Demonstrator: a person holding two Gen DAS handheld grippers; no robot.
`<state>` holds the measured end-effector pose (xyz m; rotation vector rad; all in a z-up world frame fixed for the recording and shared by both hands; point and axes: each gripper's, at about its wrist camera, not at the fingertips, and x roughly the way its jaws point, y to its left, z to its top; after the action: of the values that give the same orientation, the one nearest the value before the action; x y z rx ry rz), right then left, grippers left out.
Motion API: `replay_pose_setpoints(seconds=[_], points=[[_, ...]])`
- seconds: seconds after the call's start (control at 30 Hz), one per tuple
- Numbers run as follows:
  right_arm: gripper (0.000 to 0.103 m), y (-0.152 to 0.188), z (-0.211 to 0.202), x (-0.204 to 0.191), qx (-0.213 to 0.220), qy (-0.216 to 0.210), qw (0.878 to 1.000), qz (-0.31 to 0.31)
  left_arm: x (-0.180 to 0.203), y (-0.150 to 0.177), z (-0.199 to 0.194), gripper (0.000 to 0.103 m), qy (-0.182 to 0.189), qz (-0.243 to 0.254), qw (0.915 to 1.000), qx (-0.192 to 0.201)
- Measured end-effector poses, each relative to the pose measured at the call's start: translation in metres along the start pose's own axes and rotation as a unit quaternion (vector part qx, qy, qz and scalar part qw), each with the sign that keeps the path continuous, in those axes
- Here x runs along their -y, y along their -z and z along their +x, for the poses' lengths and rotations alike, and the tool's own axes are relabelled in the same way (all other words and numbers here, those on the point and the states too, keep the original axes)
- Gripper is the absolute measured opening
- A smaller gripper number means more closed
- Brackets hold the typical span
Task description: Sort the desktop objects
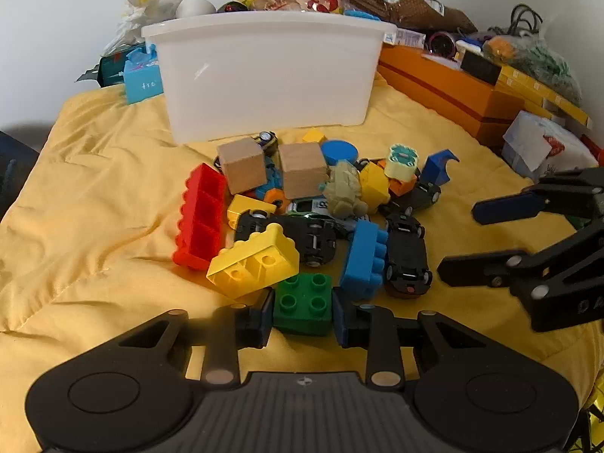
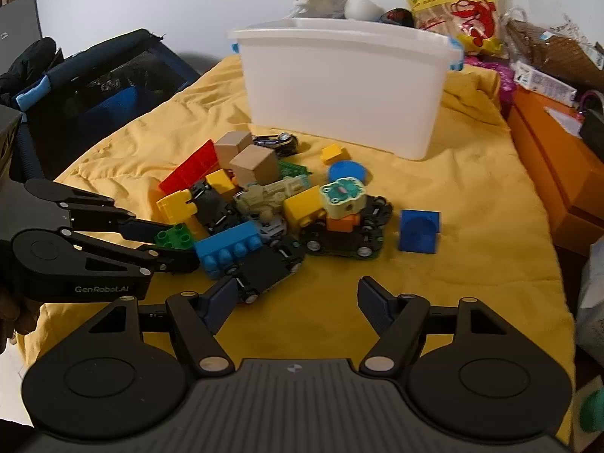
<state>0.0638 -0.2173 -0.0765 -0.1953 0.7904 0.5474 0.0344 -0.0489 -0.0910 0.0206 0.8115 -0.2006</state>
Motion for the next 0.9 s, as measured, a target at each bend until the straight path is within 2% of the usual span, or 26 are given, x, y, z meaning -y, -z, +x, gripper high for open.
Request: replay_pose_setpoints(seconds=[0.13,0.33,0.43,0.47,0.63,0.7,0.73,0.77,0.8,0.9], points=[[0.074,-0.003,0.011,-0.010,-0.006,-0.014,1.000,-0.011,-0.017,-0.003,-0.014,0.034,-0.017,-0.022,0.9995,0.014],[0.072,-0.007,0.029,-0.026,-0.010,0.001,1.000,-0.028,-0.031,-0.006,-0.032,0.034,-0.027,-0.037,0.9986,0.025],[0.065,-0.008,0.038,-0.031,-0.020,0.008,0.999,-0.031,-0.032,-0.005,-0.034,0.034,-0.026,-0.040,0.9986,0.023],[0.054,-0.007,0.038,-0.031,-0.020,0.012,0.999,-0.034,-0.033,-0.004,-0.034,0.034,-0.025,-0.041,0.9986,0.022],[0.037,-0.002,0.025,-0.020,-0.018,0.010,0.999,-0.027,-0.032,-0.001,-0.036,0.035,-0.021,-0.044,0.9985,0.025],[0.038,0.005,0.018,-0.012,-0.025,0.023,0.999,-0.019,-0.031,0.000,-0.037,0.035,-0.019,-0.043,0.9986,0.026],[0.043,0.008,0.016,-0.009,-0.030,0.034,0.999,-0.015,-0.031,0.001,-0.037,0.035,-0.019,-0.042,0.9986,0.026],[0.052,0.011,0.013,-0.006,-0.029,0.041,0.999,-0.014,-0.030,0.002,-0.036,0.035,-0.020,-0.041,0.9986,0.025],[0.054,0.013,0.011,-0.005,-0.024,0.046,0.999,-0.014,-0.030,0.002,-0.036,0.035,-0.020,-0.042,0.9986,0.024],[0.054,0.009,0.011,-0.007,-0.007,0.035,0.999,-0.005,-0.029,0.003,-0.036,0.035,-0.023,-0.042,0.9986,0.023]])
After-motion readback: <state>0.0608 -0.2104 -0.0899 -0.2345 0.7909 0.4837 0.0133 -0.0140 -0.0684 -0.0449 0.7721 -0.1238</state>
